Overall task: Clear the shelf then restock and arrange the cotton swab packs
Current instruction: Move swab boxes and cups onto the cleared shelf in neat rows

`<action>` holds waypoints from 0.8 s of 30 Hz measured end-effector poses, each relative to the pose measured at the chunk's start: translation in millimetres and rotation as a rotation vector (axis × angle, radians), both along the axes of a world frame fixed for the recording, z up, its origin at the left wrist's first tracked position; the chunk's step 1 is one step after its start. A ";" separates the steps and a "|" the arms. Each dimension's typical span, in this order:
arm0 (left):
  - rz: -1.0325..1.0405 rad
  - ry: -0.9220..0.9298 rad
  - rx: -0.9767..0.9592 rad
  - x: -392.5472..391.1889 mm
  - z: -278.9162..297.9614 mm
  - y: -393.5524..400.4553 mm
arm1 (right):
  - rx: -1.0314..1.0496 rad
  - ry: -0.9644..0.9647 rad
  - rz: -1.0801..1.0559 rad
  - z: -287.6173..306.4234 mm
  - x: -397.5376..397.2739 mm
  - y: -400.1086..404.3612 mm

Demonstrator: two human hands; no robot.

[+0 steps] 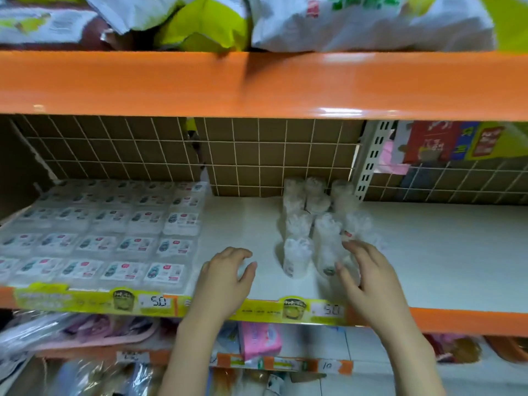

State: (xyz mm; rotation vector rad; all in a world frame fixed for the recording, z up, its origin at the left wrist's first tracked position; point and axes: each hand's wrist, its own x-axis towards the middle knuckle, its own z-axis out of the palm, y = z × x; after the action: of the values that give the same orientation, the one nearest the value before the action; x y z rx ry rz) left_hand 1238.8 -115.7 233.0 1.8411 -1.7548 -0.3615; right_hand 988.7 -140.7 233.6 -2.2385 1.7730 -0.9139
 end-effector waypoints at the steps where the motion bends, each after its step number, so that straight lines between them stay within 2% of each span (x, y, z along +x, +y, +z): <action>1: 0.003 0.003 0.009 -3.2 2.8 -1.5 | 0.008 0.012 0.011 -0.1 -2.9 0.3; 16: -0.062 0.072 -0.032 -54.1 17.8 -40.2 | 0.089 0.068 -0.036 9.5 -54.4 -4.2; 24: 0.022 0.058 -0.136 -127.6 19.7 -57.5 | 0.122 0.073 -0.039 6.4 -150.3 -13.3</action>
State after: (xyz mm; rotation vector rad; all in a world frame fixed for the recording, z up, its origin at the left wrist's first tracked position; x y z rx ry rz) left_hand 1111.2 -173.2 252.7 1.7361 -1.6763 -0.2773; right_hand 838.3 -153.9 240.0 -2.1942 1.8561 -0.7181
